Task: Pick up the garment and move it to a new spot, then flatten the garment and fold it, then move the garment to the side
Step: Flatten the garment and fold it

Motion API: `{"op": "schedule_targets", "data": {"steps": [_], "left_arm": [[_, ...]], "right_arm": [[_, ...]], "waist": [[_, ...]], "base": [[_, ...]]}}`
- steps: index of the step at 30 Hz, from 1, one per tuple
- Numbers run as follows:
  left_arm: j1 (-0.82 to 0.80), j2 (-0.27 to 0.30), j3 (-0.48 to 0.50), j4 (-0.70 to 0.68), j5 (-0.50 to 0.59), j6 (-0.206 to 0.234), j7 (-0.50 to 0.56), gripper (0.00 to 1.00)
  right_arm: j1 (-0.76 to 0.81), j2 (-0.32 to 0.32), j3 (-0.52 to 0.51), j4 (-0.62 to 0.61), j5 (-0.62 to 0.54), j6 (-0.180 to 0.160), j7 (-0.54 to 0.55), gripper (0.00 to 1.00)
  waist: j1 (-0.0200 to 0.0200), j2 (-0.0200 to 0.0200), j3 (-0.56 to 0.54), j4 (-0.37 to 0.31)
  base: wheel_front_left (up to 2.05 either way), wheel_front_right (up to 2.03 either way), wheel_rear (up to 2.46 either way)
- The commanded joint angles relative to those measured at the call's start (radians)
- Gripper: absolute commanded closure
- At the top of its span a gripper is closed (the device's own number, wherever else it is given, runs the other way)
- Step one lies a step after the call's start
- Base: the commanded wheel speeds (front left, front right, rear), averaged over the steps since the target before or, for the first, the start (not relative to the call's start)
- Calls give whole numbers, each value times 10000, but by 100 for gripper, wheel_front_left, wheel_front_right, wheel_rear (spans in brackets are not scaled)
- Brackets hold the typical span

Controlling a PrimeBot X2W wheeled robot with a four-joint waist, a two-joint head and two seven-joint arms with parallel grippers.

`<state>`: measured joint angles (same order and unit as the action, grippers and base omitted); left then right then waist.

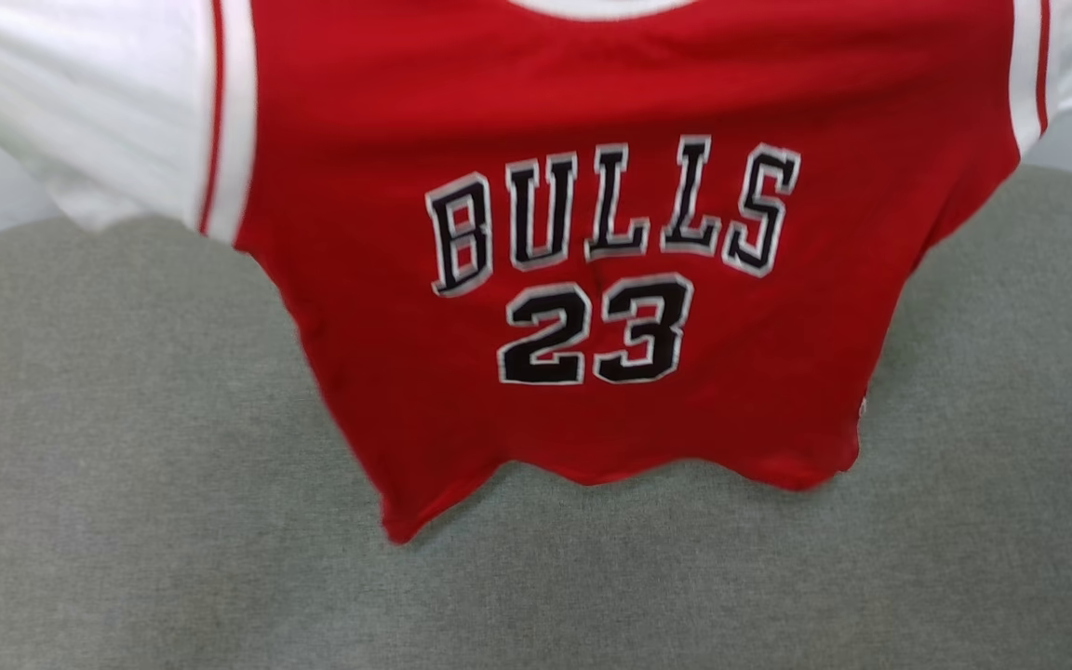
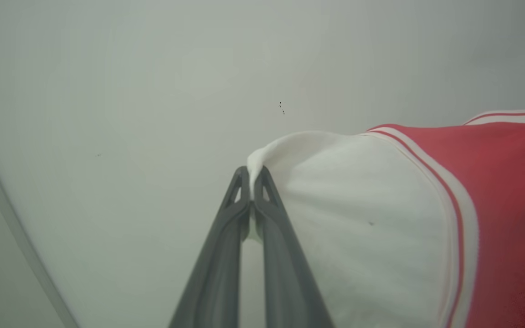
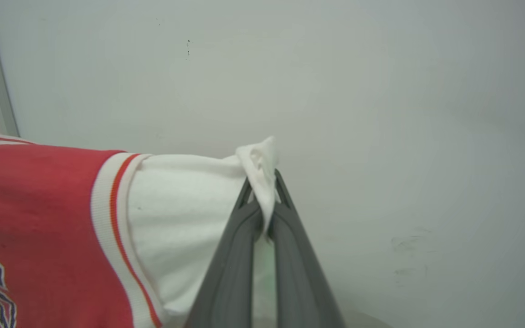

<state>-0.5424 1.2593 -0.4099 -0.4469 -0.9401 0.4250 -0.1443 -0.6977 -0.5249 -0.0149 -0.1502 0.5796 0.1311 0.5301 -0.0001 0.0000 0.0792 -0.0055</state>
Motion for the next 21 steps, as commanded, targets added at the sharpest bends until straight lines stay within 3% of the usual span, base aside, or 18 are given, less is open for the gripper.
{"op": "schedule_targets", "data": {"steps": [1, 8, 14, 21], "left_arm": [[-221, 53, 177, 46, -80, -52, -91, 100], [-1572, -117, 668, 749, -227, -721, -50, 100], [-3545, -498, 637, 2165, 26, -1820, 319, 100], [-6953, -1771, 170, 4651, 1002, -2958, 505, 100]], "right_arm": [[-246, 78, -23, -50, -89, -7, 38, 100], [-1390, 266, 305, 249, -621, -7, -21, 100], [-3150, 332, 578, 1017, -1356, -8, -161, 100], [-5847, 529, 854, 2394, -2334, -10, -437, 100]], "waist": [[1, 0, 215, -57], [1, 0, 1308, -124], [1, 0, 2819, -116], [1, 0, 4400, 30]], "base": [[0, 0, 0], [0, 0, 0], [0, 0, 0], [0, 0, 0]]}}
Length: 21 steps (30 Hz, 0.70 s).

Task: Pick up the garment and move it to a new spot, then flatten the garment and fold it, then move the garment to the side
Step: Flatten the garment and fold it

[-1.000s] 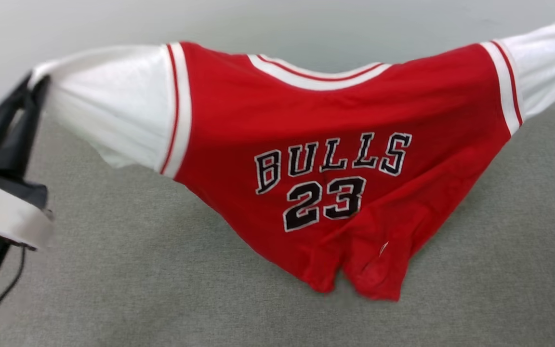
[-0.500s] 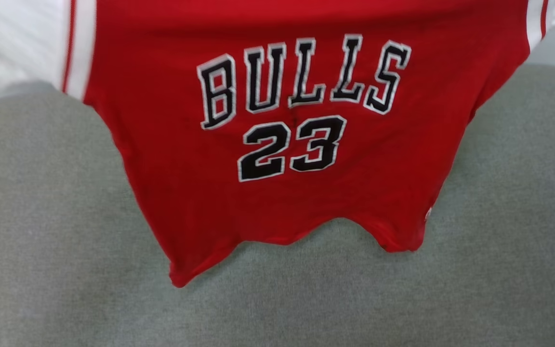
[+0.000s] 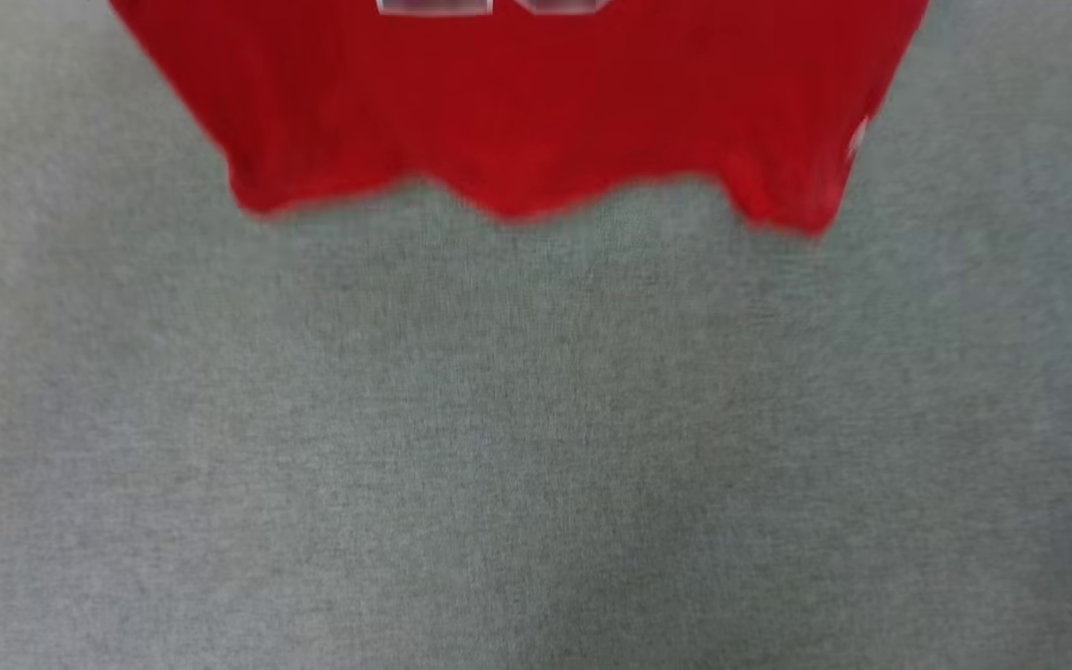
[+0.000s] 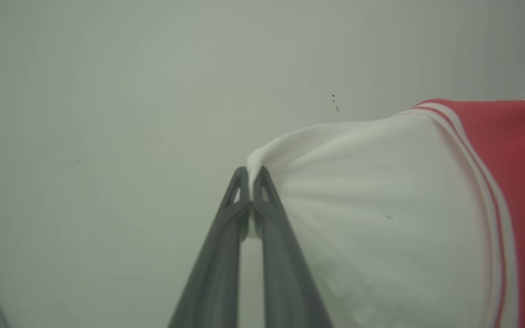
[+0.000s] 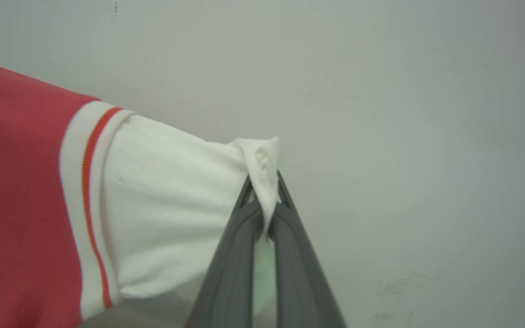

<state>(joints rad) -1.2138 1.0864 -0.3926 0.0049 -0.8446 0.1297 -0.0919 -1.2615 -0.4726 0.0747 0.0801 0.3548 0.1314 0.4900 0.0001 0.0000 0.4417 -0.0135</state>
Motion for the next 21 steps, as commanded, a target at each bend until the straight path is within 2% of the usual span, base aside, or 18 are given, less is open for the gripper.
{"op": "schedule_targets", "data": {"steps": [1, 4, 12, 16, 18, 21], "left_arm": [[-727, -328, -87, 500, 232, -119, -88, 100], [-2157, -1093, -359, 1607, 723, -413, -293, 100], [-4787, -2793, -749, 4324, 1399, -1148, -1216, 100], [-4968, -3448, -912, 5301, 1361, -1644, -1521, 100], [-4564, -3874, -804, 5763, 1012, -1854, -1616, 100], [-3790, -4208, -1027, 6173, 1150, -2088, -1701, 100]], "right_arm": [[-580, 48, -25, 331, -211, -15, -123, 100], [-1664, 180, -77, 1114, -688, -15, -383, 100], [-3622, 1271, -772, 3351, -1669, -14, -1387, 100], [-3718, 1599, -924, 4221, -2024, -14, -2071, 100], [-3379, 1924, -1241, 4736, -1876, -14, -2375, 100], [-2830, 2257, -1398, 5303, -1763, -12, -2751, 100]], "waist": [[-1, 0, 957, 161], [-1, 0, 1461, 326], [-1, 0, 2368, 600], [-1, 0, 2536, 708], [-1, 0, 2432, 735], [-1, 0, 2199, 732]], "base": [[0, 0, 0], [0, 0, 0], [0, 0, 0], [0, 0, 0], [0, 0, 0], [0, 0, 0]]}}
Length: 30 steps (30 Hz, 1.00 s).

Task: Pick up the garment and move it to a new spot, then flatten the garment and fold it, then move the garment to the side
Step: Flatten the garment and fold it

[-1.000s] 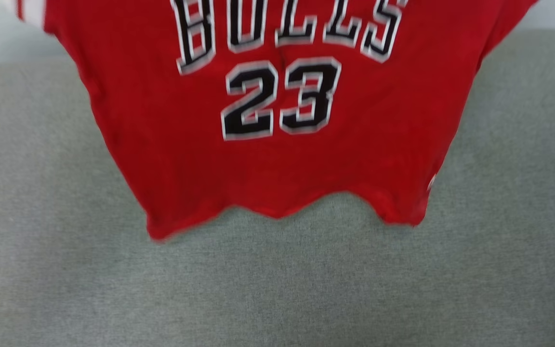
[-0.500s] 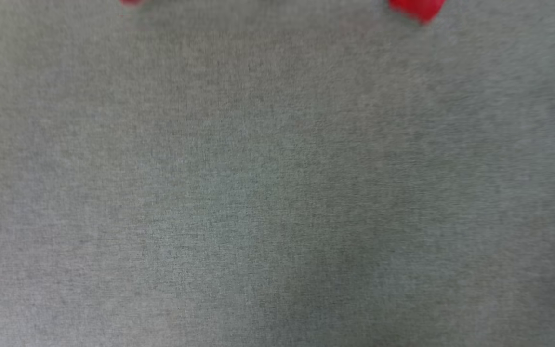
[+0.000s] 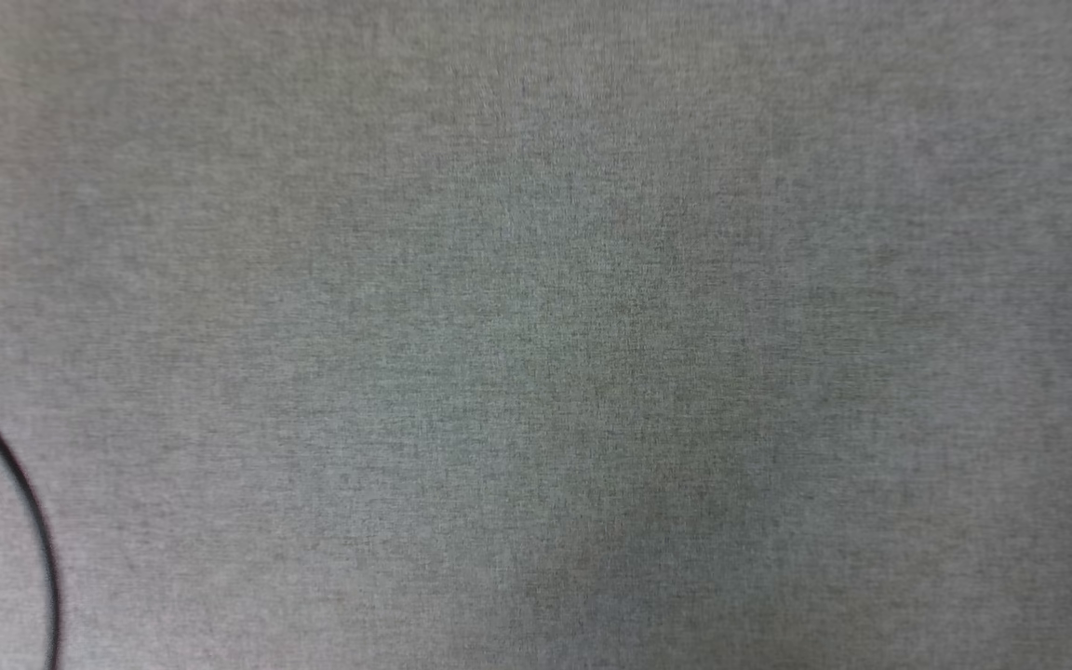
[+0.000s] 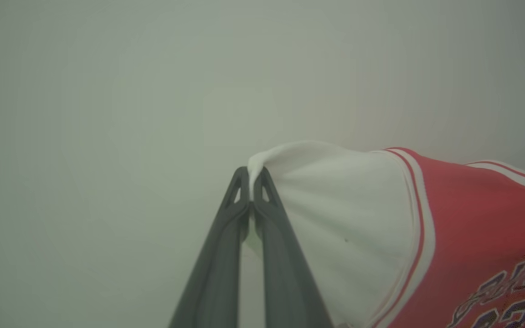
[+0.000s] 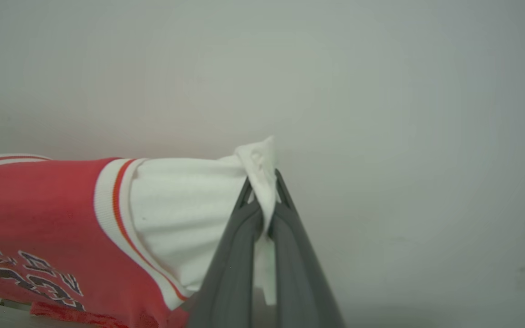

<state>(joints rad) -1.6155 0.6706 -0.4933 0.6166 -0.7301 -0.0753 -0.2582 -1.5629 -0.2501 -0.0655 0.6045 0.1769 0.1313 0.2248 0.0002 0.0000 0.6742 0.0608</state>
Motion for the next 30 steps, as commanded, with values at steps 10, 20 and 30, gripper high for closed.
{"op": "schedule_targets", "data": {"steps": [10, 20, 30], "left_arm": [[4499, -800, 415, -750, 709, -192, -90, 100], [10340, -1118, 1037, -2469, 1397, 152, -92, 100], [13913, -608, 344, -3099, 1625, 515, 168, 100]], "right_arm": [[3559, -84, 1251, 744, 1361, -10, -281, 100], [7929, -952, 2531, -304, 3496, -9, 197, 100], [11592, -2661, 3250, -2078, 4240, -10, 730, 100]], "waist": [[-2, 0, -1647, -154], [-2, 0, -3664, -217], [-2, 0, -5080, -39]], "base": [[0, 0, 0], [0, 0, 0], [0, 0, 0]]}}
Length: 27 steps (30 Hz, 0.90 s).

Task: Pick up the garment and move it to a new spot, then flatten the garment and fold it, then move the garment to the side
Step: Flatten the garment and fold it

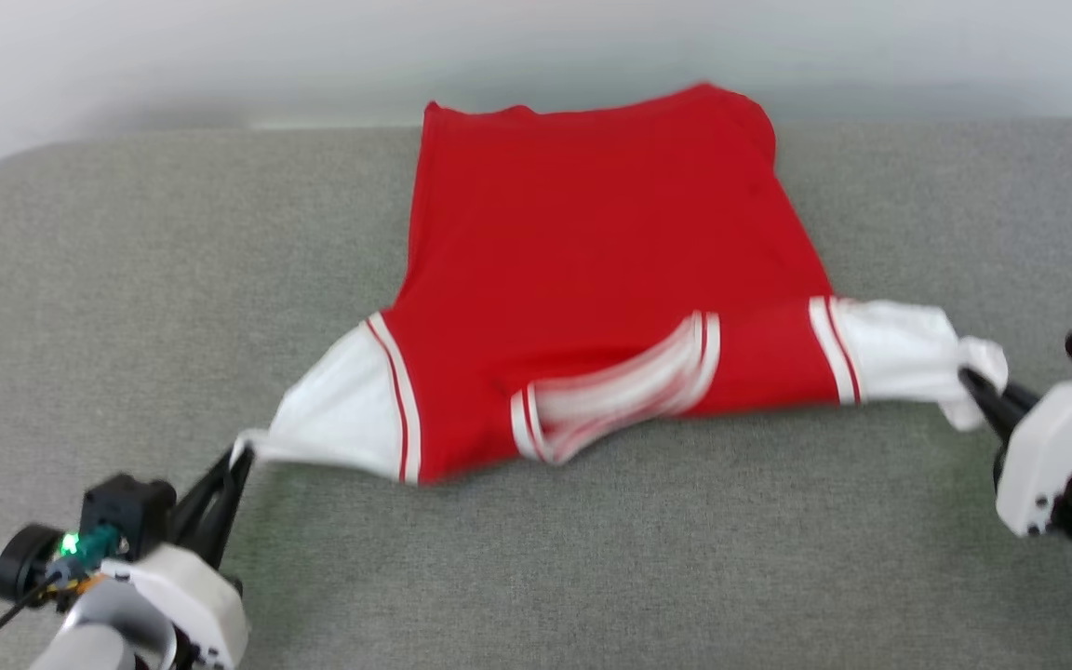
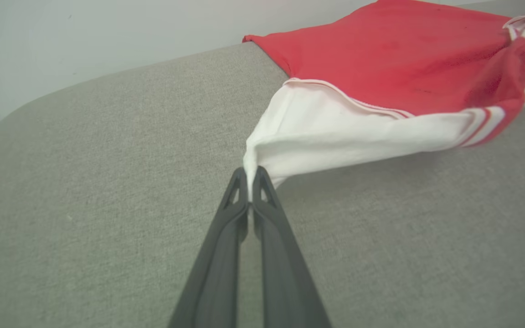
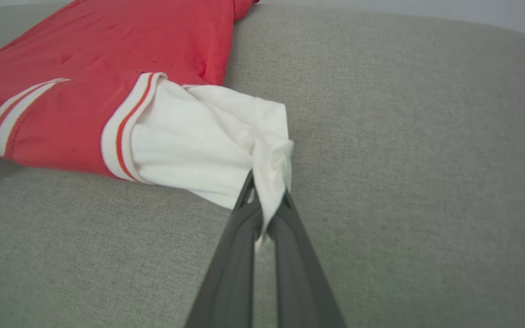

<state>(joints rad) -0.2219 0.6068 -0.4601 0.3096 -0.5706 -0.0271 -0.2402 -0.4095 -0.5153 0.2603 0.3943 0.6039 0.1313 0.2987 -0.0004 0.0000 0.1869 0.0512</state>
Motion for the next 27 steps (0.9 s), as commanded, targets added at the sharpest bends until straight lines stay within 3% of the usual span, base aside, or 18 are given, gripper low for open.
{"op": "schedule_targets", "data": {"steps": [1, 12, 21, 22, 27], "left_arm": [[228, 76, -20, -78, -6, 59, 28, 100], [2589, 513, -155, -1114, -417, 644, 324, 100], [3535, 307, -265, -2321, -572, 1251, 389, 100], [3477, 313, -215, -2405, -599, 1273, 389, 100], [3385, 457, -332, -3019, -622, 1183, 672, 100]], "right_arm": [[345, -109, -26, -108, 58, -10, 18, 100], [2837, -705, 122, -1603, 178, -10, -250, 100], [4087, -1081, 253, -2293, 144, -10, -64, 100], [4070, -1131, 222, -2344, 112, -10, -27, 0], [3903, -1261, -60, -2702, 376, -9, 536, 0]], "waist": [[4, 0, -285, 62], [4, 0, -1050, -98], [4, 0, -1158, -236], [4, 0, -1146, -226], [4, 0, -1029, -65]], "base": [[0, 0, 0], [0, 0, 0], [0, 0, 0], [0, 0, 0], [0, 0, 0]]}}
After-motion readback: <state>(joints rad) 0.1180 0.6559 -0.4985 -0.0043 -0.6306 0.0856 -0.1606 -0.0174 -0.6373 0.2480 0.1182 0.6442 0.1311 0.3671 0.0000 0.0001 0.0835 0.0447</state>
